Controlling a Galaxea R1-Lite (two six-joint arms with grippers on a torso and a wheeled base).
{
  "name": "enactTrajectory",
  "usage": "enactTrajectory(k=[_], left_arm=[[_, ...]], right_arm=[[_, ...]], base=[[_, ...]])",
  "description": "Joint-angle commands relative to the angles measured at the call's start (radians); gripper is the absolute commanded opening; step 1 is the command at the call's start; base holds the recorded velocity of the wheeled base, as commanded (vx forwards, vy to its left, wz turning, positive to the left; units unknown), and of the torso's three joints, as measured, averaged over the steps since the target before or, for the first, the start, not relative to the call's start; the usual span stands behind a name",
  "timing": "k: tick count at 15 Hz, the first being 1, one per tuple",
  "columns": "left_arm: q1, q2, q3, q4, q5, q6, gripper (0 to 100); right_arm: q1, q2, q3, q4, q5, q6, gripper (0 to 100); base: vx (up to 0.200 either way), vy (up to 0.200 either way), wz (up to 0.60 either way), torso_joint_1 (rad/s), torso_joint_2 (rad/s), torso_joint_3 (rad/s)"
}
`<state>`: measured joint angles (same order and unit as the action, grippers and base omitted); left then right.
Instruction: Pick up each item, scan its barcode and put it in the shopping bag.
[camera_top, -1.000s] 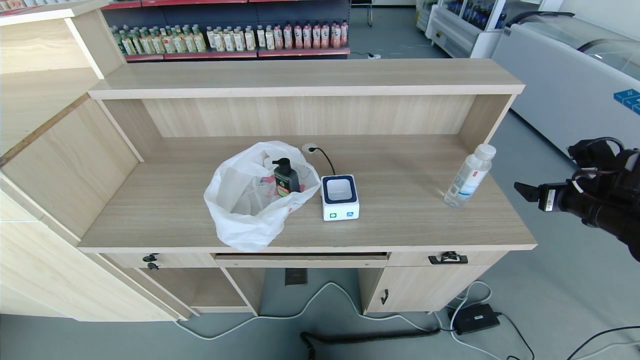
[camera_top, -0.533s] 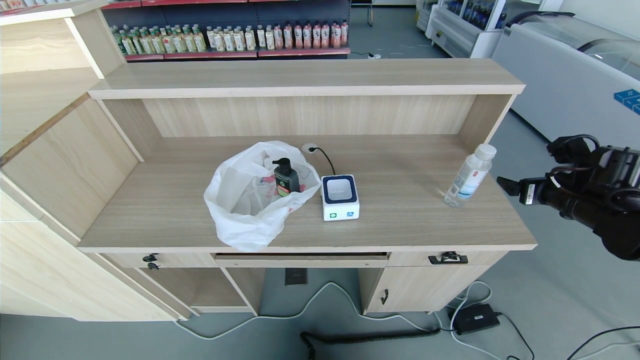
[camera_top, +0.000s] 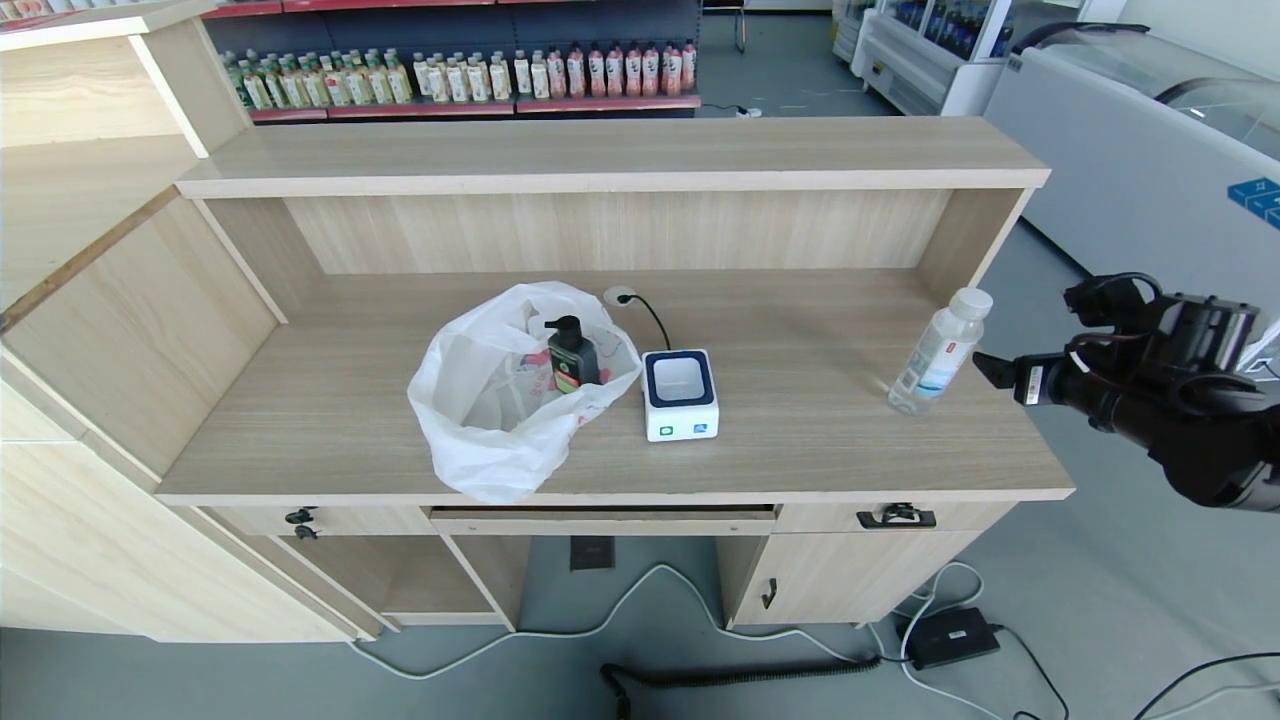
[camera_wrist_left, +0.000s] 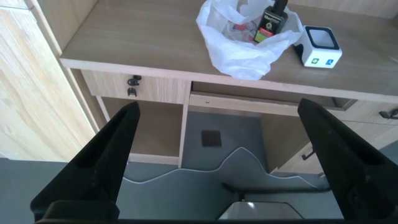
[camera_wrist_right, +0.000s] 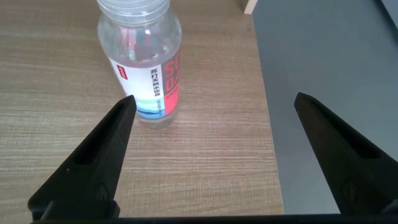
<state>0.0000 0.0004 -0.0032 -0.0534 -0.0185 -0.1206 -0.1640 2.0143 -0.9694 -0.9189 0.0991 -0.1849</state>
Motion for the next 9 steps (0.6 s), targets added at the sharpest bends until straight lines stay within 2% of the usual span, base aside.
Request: enactTrajectory(k=[1, 9], left_arm=[[0.000, 0.000, 0.000, 0.000, 0.000, -0.001, 100], [0.000, 0.000, 0.000, 0.000, 0.000, -0.001, 100]], right_arm=[[0.005, 0.026, -0.022, 0.000, 0.001, -0.001, 100], [0.047, 0.097, -0.103, 0.000, 0.001, 0.033, 100]], base=[[0.000, 0.000, 0.00, 0.000, 0.00, 0.000], [0.000, 0.000, 0.00, 0.000, 0.00, 0.000]])
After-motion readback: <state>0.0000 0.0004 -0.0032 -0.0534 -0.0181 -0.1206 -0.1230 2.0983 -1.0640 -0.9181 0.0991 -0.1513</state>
